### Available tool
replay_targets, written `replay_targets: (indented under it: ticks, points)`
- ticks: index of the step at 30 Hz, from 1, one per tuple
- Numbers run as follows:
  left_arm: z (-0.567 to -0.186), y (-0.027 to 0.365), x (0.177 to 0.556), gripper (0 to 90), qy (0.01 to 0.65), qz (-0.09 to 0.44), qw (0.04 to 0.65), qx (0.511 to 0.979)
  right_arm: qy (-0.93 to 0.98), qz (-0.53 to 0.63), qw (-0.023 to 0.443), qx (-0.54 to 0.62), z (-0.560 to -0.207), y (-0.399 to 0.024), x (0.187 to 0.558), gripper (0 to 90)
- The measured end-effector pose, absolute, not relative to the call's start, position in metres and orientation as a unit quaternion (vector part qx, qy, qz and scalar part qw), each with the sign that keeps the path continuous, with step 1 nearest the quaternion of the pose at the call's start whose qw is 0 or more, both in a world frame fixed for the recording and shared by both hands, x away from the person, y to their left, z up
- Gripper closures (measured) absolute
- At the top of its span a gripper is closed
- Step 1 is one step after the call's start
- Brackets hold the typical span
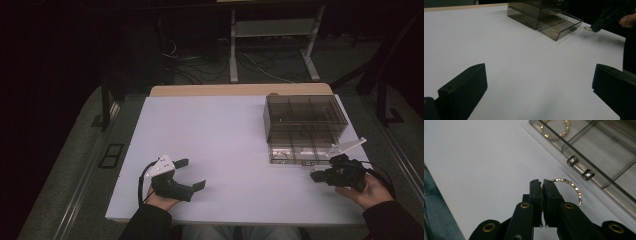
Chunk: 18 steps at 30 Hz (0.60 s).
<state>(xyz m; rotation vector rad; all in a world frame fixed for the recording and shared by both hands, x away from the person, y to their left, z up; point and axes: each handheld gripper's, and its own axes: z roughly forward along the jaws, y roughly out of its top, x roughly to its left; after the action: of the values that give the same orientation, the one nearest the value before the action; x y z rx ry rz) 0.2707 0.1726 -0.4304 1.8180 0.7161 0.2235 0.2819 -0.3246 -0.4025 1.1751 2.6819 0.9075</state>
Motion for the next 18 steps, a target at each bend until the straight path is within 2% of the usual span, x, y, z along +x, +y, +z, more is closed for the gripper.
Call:
replay_targets:
  ticks: [18]
  points:
    - [-0.431, 0.173, 0.271, 0.0, 0.303, 0.094, 0.554, 0.769, 0.869, 0.319, 0.057, 0.375, -0.369, -0.328, 0.288, 85.1]
